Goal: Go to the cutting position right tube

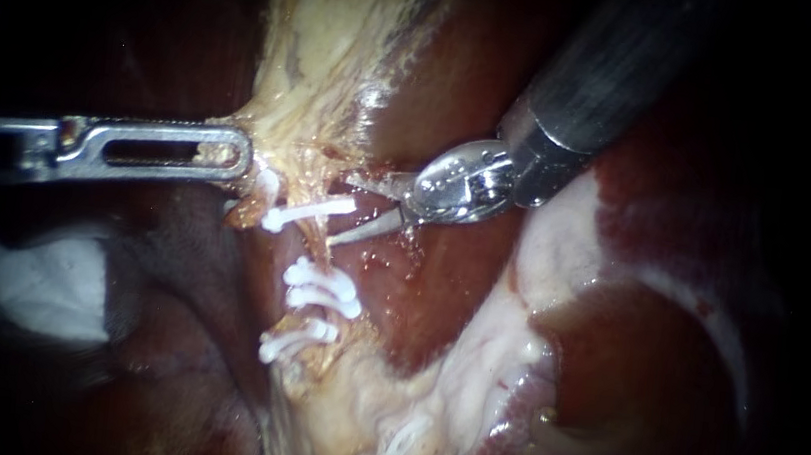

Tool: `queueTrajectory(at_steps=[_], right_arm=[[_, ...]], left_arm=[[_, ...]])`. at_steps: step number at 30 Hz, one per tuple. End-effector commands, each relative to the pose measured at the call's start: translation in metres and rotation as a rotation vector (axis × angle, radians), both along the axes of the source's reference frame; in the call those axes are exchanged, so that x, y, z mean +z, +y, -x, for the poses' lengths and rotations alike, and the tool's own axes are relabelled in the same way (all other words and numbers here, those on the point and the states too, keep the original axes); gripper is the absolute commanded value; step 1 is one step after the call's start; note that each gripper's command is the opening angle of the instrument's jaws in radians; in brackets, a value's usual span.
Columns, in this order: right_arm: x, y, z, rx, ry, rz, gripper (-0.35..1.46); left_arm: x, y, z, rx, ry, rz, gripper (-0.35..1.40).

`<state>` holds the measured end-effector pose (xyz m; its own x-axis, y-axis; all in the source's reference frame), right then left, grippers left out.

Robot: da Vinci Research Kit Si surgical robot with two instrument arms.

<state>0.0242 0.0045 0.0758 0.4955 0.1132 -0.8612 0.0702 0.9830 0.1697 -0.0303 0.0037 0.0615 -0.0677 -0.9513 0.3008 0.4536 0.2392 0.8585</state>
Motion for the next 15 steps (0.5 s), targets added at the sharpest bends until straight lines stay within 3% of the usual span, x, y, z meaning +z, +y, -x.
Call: queueTrajectory(at_steps=[1, 15], right_arm=[[0.0, 0.0, 0.0002, 0.002, -0.002, 0.002, 1.25], [-0.0007, -0.0008, 0.0039, -0.011, 0.005, -0.008, 1.27]], left_arm=[[0.0, 0.0, 0.0, 0.001, 0.0, 0.0, -0.35], [0.0002, 0.0003, -0.0003, -0.003, 0.003, 0.001, -0.35]])
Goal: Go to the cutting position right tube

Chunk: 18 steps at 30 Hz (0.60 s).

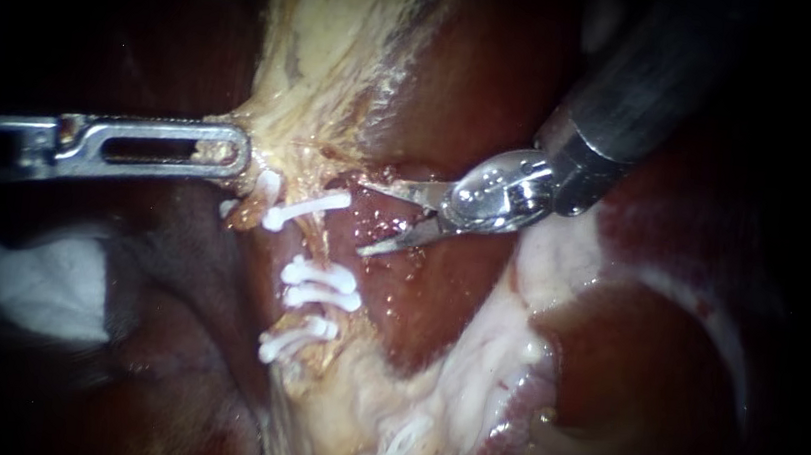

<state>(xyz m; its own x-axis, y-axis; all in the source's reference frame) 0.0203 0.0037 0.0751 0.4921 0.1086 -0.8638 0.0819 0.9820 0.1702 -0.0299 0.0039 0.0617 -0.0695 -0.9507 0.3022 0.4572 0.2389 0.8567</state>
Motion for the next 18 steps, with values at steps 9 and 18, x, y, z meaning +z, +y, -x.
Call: queueTrajectory(at_steps=[9, 18], right_arm=[[-0.0015, -0.0013, 0.0006, -0.005, 0.012, -0.104, 1.25], [-0.0015, -0.0015, -0.0002, 0.002, 0.011, -0.142, 1.24]], left_arm=[[0.0, 0.0, 0.0, 0.0, 0.0, -0.001, -0.35], [-0.0001, 0.0, 0.0, -0.001, 0.0, -0.001, -0.35]])
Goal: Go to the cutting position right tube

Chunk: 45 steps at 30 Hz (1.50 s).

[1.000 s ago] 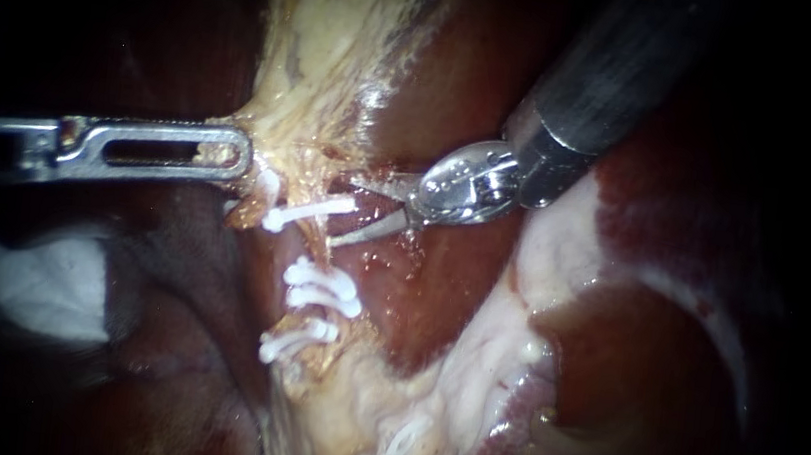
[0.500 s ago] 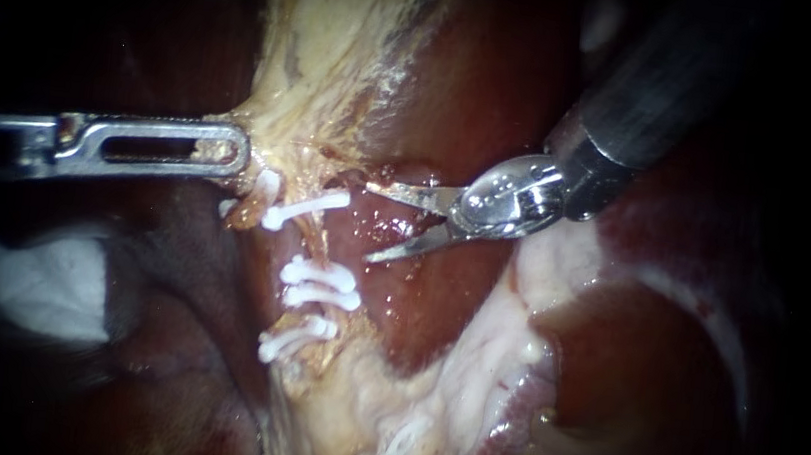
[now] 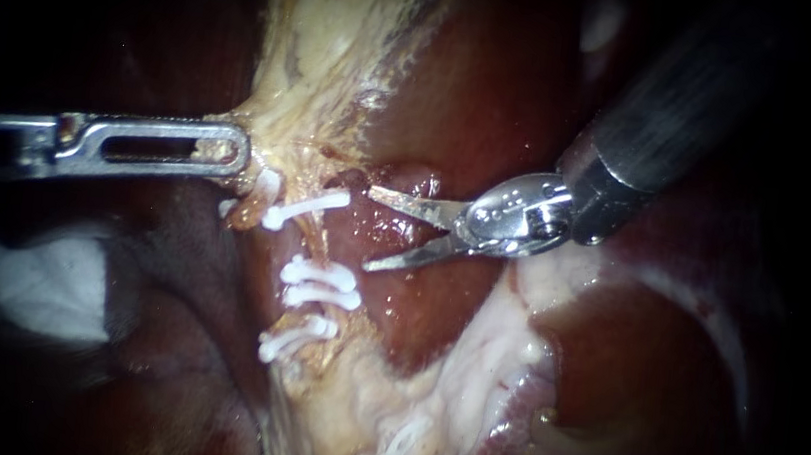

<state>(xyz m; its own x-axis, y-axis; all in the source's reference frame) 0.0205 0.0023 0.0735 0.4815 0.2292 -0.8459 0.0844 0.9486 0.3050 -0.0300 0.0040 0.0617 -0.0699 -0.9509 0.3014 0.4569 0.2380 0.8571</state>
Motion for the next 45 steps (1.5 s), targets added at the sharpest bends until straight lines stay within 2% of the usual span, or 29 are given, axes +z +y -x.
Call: queueTrajectory(at_steps=[1, 3, 13, 21, 27, 33, 38, 45], right_arm=[[0.0001, -0.0001, -0.0002, -0.001, 0.0, -0.003, 1.24], [0.0002, -0.0002, -0.0004, 0.007, -0.002, -0.018, 1.24], [0.0017, -0.0019, -0.0025, -0.004, 0.007, -0.047, 1.24], [0.0028, -0.0025, -0.0034, -0.005, 0.01, -0.069, 1.24], [0.003, -0.0029, -0.0044, -0.018, 0.015, -0.086, 1.24], [0.0028, -0.0031, -0.0052, -0.014, 0.046, -0.136, 1.24], [0.0027, -0.0031, -0.0055, -0.004, 0.074, -0.217, 1.2], [0.0024, -0.0035, -0.0058, -0.021, 0.101, -0.294, 1.17]], left_arm=[[-0.0002, 0.0, 0.0, 0.0, 0.0, -0.001, -0.35], [-0.0003, 0.0, 0.0, 0.0, 0.0, -0.001, -0.35], [-0.0009, -0.0001, 0.0001, -0.002, 0.001, -0.003, -0.35], [-0.0012, -0.0003, 0.0001, -0.003, 0.001, -0.003, -0.35], [-0.0013, -0.0003, 0.0002, -0.003, 0.001, -0.003, -0.35], [-0.0013, -0.0003, 0.0002, -0.003, 0.001, -0.003, -0.35], [-0.0013, -0.0003, 0.0002, -0.003, 0.001, -0.003, -0.35], [-0.0013, -0.0003, 0.0002, -0.003, 0.002, -0.003, -0.35]])
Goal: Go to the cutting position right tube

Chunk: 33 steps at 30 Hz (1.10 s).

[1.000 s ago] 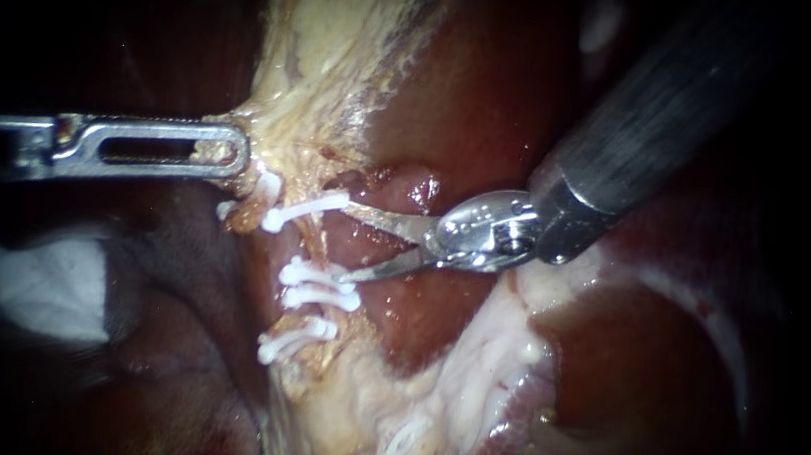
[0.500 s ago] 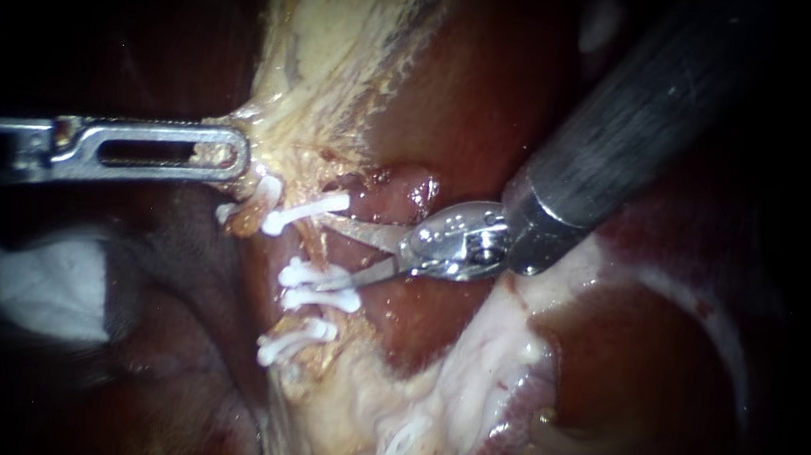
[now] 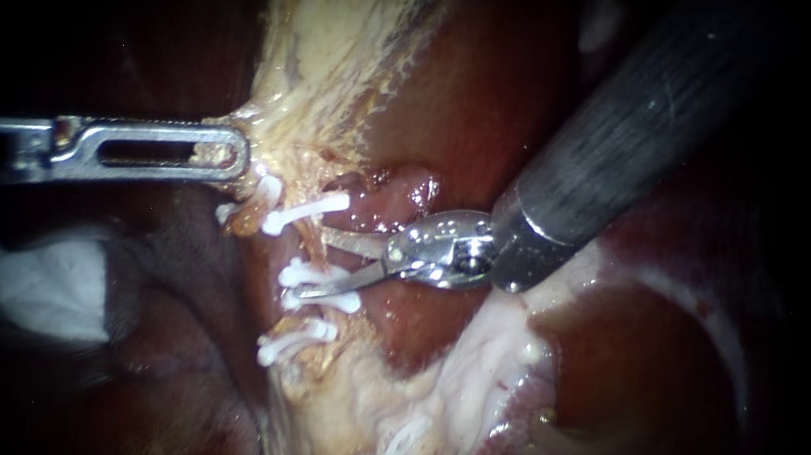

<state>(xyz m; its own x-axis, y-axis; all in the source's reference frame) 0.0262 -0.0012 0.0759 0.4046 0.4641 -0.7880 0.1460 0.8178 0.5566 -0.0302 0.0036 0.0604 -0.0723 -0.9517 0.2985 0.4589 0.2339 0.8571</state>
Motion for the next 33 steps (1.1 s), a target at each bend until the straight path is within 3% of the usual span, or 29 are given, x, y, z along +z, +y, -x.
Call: queueTrajectory(at_steps=[1, 15, 25, 33], right_arm=[[-0.0001, -0.0001, 0.0, -0.001, 0.006, -0.005, 1.17], [-0.0003, 0.0001, -0.001, -0.021, 0.043, -0.06, 1.17], [-0.0011, -0.0006, -0.002, -0.044, 0.086, -0.112, 1.15], [-0.0014, -0.0008, -0.003, -0.038, 0.093, -0.126, 1.14]], left_arm=[[0.0, 0.0, 0.0, 0.0, 0.0, 0.0, -0.35], [0.0001, 0.0, 0.0001, 0.0, 0.0, 0.0, -0.35], [0.0003, 0.0001, 0.0001, 0.0, 0.0, 0.001, -0.35], [0.0003, 0.0001, 0.0002, 0.0, 0.0, 0.001, -0.35]])
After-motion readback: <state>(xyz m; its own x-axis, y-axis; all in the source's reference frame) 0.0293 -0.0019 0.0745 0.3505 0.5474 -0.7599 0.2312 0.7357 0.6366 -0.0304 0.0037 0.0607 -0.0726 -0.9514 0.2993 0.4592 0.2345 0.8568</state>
